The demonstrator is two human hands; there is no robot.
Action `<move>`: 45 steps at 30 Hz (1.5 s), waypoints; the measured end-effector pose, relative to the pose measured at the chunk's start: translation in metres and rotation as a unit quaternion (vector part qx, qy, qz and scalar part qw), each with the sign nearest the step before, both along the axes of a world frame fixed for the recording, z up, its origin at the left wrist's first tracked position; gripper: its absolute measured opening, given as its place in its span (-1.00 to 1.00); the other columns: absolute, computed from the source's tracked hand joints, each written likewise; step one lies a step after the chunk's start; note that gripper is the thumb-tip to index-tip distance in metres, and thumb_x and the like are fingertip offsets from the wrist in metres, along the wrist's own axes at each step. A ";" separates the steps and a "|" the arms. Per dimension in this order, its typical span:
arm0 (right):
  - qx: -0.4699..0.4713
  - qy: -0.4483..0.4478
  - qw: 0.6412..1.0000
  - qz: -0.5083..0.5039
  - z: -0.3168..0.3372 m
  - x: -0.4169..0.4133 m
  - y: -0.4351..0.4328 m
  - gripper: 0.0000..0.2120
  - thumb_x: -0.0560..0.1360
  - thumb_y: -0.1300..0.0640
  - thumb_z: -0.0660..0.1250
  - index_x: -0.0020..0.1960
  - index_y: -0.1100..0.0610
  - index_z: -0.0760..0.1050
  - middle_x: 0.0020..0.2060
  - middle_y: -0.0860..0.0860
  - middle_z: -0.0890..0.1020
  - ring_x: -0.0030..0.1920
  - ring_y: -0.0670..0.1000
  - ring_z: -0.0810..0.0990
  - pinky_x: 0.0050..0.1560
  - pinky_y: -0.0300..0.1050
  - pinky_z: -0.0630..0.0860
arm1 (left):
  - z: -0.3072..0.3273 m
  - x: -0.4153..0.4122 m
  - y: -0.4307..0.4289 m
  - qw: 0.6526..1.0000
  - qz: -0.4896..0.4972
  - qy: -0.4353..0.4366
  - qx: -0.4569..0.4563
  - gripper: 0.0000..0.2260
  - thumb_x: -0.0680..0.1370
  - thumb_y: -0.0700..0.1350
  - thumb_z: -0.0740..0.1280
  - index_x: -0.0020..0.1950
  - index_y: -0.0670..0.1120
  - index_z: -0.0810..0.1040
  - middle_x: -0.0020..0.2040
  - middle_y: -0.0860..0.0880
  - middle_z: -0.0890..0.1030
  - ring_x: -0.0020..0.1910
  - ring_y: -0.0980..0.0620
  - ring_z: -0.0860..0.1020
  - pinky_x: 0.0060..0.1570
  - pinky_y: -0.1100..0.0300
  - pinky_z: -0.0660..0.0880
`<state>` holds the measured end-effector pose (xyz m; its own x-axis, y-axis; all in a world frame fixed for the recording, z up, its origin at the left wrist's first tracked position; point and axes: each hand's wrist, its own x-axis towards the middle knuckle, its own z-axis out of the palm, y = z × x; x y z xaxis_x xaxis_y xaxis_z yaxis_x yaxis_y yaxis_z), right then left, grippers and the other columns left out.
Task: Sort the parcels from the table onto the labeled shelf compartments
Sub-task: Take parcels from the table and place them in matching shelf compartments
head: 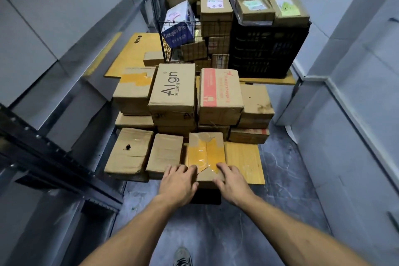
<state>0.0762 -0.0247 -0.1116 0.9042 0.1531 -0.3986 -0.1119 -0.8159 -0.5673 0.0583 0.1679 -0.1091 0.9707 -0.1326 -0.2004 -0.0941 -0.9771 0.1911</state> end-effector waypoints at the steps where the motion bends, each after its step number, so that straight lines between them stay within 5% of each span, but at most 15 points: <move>1: 0.009 0.001 1.000 -0.009 -0.002 0.000 0.000 -0.49 0.63 -0.07 0.23 0.55 -0.10 0.20 0.44 0.10 0.35 0.39 0.13 0.40 0.40 0.03 0.38 | -0.002 0.001 0.001 1.000 -0.004 0.004 -0.009 -0.55 0.59 0.17 0.16 0.45 0.15 0.20 0.36 0.00 0.45 0.38 -0.08 0.31 0.44 -0.03 0.15; 7: 0.076 0.000 0.994 -0.072 -0.007 0.006 0.002 -0.41 0.62 -0.05 0.28 0.59 -0.13 0.14 0.45 0.11 0.40 0.42 0.14 0.39 0.40 0.02 0.35 | -0.009 0.007 0.001 0.998 0.011 0.019 -0.057 -0.50 0.59 0.17 0.17 0.52 0.18 0.13 0.45 0.03 0.39 0.44 -0.06 0.24 0.45 -0.02 0.16; 18: 0.148 -0.010 0.976 -0.157 0.005 -0.003 0.003 -0.49 0.59 -0.11 0.33 0.49 -0.14 0.31 0.30 0.15 0.39 0.25 0.15 0.46 0.20 -0.08 0.40 | -0.007 -0.009 -0.006 0.976 0.082 -0.020 -0.203 -0.56 0.60 0.10 0.23 0.48 0.17 0.31 0.42 0.05 0.37 0.38 0.02 0.28 0.38 0.00 0.27; 26: 0.257 -0.059 0.951 -0.163 0.020 -0.019 -0.006 -0.39 0.57 -0.10 0.36 0.55 -0.19 0.20 0.45 0.02 0.30 0.29 -0.06 0.31 0.21 -0.10 0.31 | 0.021 -0.027 -0.018 0.905 0.136 -0.081 -0.394 -0.63 0.53 0.08 0.31 0.34 0.13 0.50 0.31 0.10 0.40 0.31 0.14 0.39 0.31 0.02 0.42; 31: 0.297 -0.082 0.941 -0.142 0.024 -0.035 -0.013 -0.41 0.58 -0.08 0.35 0.52 -0.29 0.17 0.36 -0.06 0.34 0.30 -0.08 0.34 0.24 -0.14 0.32 | 0.035 -0.043 -0.025 0.841 0.171 -0.123 -0.499 -0.62 0.54 0.04 0.28 0.36 0.17 0.44 0.28 0.07 0.48 0.27 0.17 0.47 0.28 -0.02 0.47; 38: 0.392 -0.095 0.909 -0.102 0.037 -0.048 -0.031 -0.49 0.59 -0.02 0.34 0.30 -0.58 0.28 0.42 -0.16 0.37 0.45 -0.11 0.35 0.44 -0.03 0.34 | 0.046 -0.065 -0.031 0.805 0.225 -0.172 -0.521 -0.52 0.48 0.16 0.34 0.38 0.29 0.33 0.32 0.13 0.40 0.25 0.22 0.48 0.25 0.00 0.50; 42: 0.422 -0.094 0.899 -0.074 0.040 -0.062 -0.040 -0.59 0.59 -0.06 0.32 0.35 -0.44 0.38 0.41 -0.19 0.43 0.43 -0.12 0.40 0.46 0.12 0.37 | 0.051 -0.079 -0.042 0.762 0.214 -0.118 -0.600 -0.43 0.40 0.28 0.40 0.37 0.38 0.29 0.42 0.13 0.40 0.37 0.12 0.43 0.34 -0.08 0.42; 45: 0.364 -0.111 0.923 -0.055 0.044 -0.071 -0.046 -0.64 0.63 -0.06 0.26 0.31 -0.47 0.38 0.41 -0.12 0.43 0.42 -0.11 0.39 0.47 0.09 0.35 | 0.054 -0.090 -0.054 0.758 0.214 -0.116 -0.605 -0.48 0.40 0.29 0.41 0.33 0.44 0.35 0.37 0.21 0.45 0.35 0.11 0.45 0.32 -0.09 0.44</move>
<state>0.0056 -0.0704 -0.0678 0.9775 0.2090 -0.0299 0.0128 -0.2002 -0.9797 -0.0313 0.1136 -0.0552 0.9671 0.2545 -0.0004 0.0137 -0.0504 0.9986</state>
